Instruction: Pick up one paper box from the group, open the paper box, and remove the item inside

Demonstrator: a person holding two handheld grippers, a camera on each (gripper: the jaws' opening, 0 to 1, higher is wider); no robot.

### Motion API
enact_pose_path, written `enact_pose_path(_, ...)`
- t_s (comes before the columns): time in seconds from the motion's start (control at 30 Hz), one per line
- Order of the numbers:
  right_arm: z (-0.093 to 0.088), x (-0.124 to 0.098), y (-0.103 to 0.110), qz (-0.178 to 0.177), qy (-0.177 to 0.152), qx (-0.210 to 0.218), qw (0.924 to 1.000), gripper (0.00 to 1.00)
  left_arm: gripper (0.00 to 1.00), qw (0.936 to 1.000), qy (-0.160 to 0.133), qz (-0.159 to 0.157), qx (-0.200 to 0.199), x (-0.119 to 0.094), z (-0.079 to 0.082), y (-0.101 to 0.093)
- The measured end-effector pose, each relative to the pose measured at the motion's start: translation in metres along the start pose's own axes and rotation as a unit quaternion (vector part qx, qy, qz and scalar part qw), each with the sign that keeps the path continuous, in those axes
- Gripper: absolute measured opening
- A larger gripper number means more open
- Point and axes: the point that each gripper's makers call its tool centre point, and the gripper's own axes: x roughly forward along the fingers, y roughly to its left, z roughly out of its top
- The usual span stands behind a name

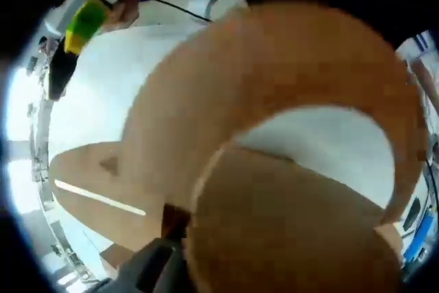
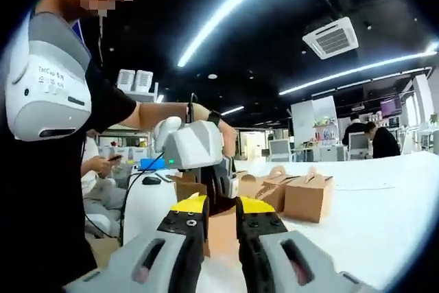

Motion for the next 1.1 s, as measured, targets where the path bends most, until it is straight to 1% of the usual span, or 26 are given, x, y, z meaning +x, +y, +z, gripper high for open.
enact_pose_path(0.03, 0.001, -0.001, -0.001, 0.000, -0.002, 0.002, 1.0000, 0.17, 0.20, 0.9999, -0.010, -0.003, -0.011, -0.002, 0.001, 0.000)
enact_pose_path(0.1, 0.000, -0.002, -0.004, -0.001, -0.003, 0.003, 1.0000, 0.17, 0.20, 0.9999, -0.004, 0.002, -0.015, -0.002, -0.006, 0.004)
enact_pose_path(0.13, -0.001, -0.003, -0.005, -0.001, -0.002, 0.004, 1.0000, 0.17, 0.20, 0.9998, 0.003, -0.002, -0.018, -0.001, -0.012, 0.003)
enact_pose_path(0.2, -0.002, -0.003, -0.006, -0.002, -0.001, 0.006, 1.0000, 0.17, 0.20, 0.9997, 0.005, -0.009, -0.021, 0.001, -0.015, 0.002)
enact_pose_path(0.33, -0.003, -0.002, -0.005, 0.001, -0.003, 0.008, 1.0000, 0.17, 0.20, 0.9996, -0.002, -0.027, -0.013, 0.012, -0.011, -0.004)
enact_pose_path(0.37, -0.003, -0.002, -0.005, 0.002, -0.004, 0.008, 1.0000, 0.17, 0.19, 0.9994, -0.008, -0.031, -0.014, 0.012, -0.008, -0.005)
enact_pose_path(0.43, -0.003, -0.003, -0.006, 0.003, -0.005, 0.009, 0.9999, 0.17, 0.19, 0.9992, -0.019, -0.031, -0.014, 0.012, -0.003, -0.004)
enact_pose_path(0.5, -0.004, -0.004, -0.008, 0.001, -0.005, 0.011, 0.9999, 0.17, 0.19, 0.9992, -0.022, -0.031, -0.014, 0.013, -0.002, -0.002)
enact_pose_path(0.57, -0.005, -0.004, -0.010, -0.002, -0.005, 0.012, 0.9999, 0.17, 0.19, 0.9989, -0.021, -0.038, -0.018, 0.016, -0.004, -0.003)
enact_pose_path(0.67, -0.004, -0.005, -0.011, -0.003, -0.008, 0.014, 0.9999, 0.17, 0.20, 0.9980, -0.036, -0.040, -0.034, 0.015, 0.000, 0.000)
enact_pose_path(0.73, -0.004, -0.005, -0.011, -0.003, -0.008, 0.015, 0.9999, 0.17, 0.20, 0.9971, -0.046, -0.046, -0.039, 0.015, 0.003, -0.002)
enact_pose_path(0.87, -0.002, -0.003, -0.008, 0.006, -0.008, 0.010, 0.9999, 0.17, 0.20, 0.9961, -0.054, -0.051, -0.047, 0.015, 0.006, -0.005)
enact_pose_path(1.0, 0.000, -0.003, -0.010, 0.007, -0.011, 0.011, 0.9999, 0.17, 0.21, 0.9950, -0.061, -0.047, -0.063, 0.010, 0.003, -0.005)
enact_pose_path(1.1, -0.001, -0.001, -0.011, 0.006, -0.011, 0.013, 0.9998, 0.17, 0.21, 0.9948, -0.054, -0.052, -0.069, 0.012, -0.004, -0.008)
